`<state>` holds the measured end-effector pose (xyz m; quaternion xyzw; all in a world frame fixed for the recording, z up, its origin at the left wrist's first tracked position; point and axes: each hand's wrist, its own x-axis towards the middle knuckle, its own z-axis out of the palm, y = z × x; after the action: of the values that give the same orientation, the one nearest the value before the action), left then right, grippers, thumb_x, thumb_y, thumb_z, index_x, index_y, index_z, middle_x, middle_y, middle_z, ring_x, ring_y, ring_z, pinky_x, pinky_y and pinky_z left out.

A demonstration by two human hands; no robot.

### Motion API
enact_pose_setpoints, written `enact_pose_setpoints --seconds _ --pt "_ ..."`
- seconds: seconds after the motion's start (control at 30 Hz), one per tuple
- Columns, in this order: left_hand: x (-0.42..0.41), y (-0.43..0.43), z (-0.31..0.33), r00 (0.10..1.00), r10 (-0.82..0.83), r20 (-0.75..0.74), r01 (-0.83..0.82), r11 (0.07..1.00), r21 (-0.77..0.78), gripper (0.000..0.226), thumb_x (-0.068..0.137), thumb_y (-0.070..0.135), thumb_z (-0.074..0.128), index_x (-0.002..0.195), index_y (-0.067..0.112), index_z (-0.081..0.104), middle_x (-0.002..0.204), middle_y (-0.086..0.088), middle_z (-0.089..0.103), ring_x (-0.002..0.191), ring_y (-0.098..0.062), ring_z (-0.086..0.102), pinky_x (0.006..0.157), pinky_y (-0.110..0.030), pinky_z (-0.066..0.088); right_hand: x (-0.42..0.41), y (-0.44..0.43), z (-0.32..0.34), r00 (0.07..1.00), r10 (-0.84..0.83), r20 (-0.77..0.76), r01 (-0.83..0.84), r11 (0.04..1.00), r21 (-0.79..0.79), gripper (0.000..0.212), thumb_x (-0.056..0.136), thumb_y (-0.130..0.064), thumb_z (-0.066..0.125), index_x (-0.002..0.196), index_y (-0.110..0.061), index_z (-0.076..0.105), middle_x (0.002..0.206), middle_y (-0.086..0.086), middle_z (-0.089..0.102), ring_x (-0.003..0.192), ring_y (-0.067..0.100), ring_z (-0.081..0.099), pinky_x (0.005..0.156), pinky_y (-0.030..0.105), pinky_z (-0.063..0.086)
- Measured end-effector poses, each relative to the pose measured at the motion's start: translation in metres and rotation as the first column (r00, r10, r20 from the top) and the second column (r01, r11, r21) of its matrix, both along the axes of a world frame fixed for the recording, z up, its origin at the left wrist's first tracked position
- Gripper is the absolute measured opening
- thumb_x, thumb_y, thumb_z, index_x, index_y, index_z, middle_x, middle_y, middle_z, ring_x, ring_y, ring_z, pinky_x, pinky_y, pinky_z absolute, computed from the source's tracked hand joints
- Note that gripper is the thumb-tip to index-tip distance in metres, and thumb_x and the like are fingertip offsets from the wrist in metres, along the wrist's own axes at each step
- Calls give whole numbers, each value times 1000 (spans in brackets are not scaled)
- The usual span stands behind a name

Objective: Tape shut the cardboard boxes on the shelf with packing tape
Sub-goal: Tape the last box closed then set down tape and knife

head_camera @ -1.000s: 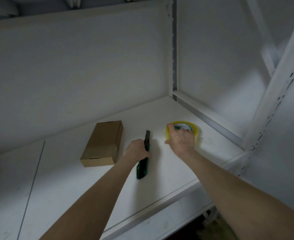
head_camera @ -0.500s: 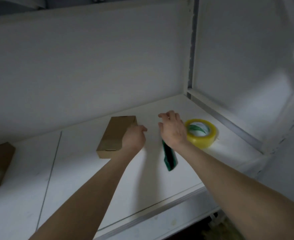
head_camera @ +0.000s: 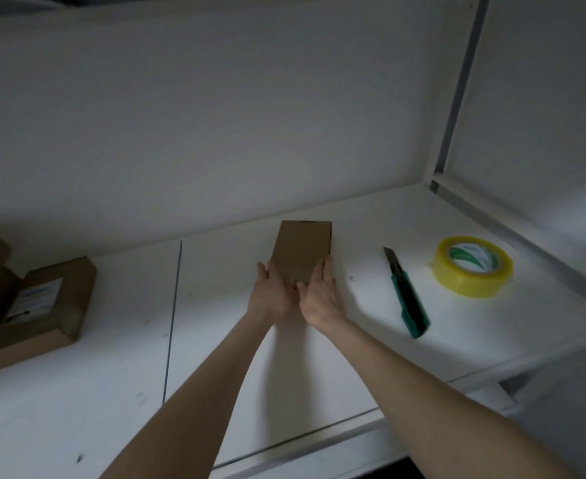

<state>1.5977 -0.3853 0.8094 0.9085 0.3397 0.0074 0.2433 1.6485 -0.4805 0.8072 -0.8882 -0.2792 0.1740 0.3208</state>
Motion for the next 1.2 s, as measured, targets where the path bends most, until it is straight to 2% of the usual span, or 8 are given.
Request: enact_pose_setpoints --seconds 0.1,0.23,0.4,0.57,0.73,0.9,1.03,1.2 --pt "-3 0 5 983 151 106 -132 978 -164 74 97 33 48 148 -3 10 152 -21 28 135 -35 36 103 -38 35 2 2 2 992 -71 -108 76 996 45 74 104 -31 37 154 -8 -11 162 9 -15 147 31 18 116 35 22" --pt "-9 3 8 905 347 245 -220 876 -429 44 90 27 57 128 7 50 125 -13 60 109 -30 57 91 -33 45 9 -5 2 925 -116 -362 192 965 181 74 103 -26 42 154 -13 -9 163 9 7 146 29 22 117 34 22" --pt "-21 -3 20 689 531 493 -39 706 -707 48 79 25 69 122 22 50 120 -8 61 99 -22 60 84 -32 49 12 -9 9 778 -57 -625 389 825 409 39 100 -2 44 139 -7 45 139 14 53 123 31 54 105 40 43" --pt "-15 -24 54 726 149 672 -62 986 -152 67 79 17 64 141 25 38 130 1 55 110 -21 58 90 -35 50 6 -3 45 806 -3 -592 312 852 420 30 104 -31 41 110 -14 65 105 3 65 86 14 56 74 24 43" --pt "-12 -51 62 816 -190 545 148 982 121 82 75 29 61 149 23 26 134 -2 55 117 -23 56 88 -39 51 23 -7 76 585 232 -777 494 657 569 46 81 -58 62 92 -14 71 92 7 73 85 21 70 79 33 53" --pt "-20 -29 73 804 123 582 -31 986 -165 47 95 27 49 140 19 45 140 -5 51 127 -23 49 95 -20 36 32 -34 58 475 261 -841 547 661 514 34 90 -29 65 120 -13 63 114 14 70 104 28 66 79 38 56" --pt "-26 -7 66 836 363 411 -28 777 -628 92 83 56 62 152 16 17 148 -10 39 125 -28 49 93 -39 49 38 -46 51 426 302 -853 550 662 509 31 90 -22 63 119 -12 62 113 15 68 102 29 64 84 39 55" --pt "-23 -20 56 772 417 479 44 717 -696 40 95 32 56 127 7 53 109 -8 64 89 -20 65 58 -32 59 35 -44 49 655 140 -742 396 773 495 33 88 -39 68 116 -22 61 108 5 69 97 21 65 79 36 55"
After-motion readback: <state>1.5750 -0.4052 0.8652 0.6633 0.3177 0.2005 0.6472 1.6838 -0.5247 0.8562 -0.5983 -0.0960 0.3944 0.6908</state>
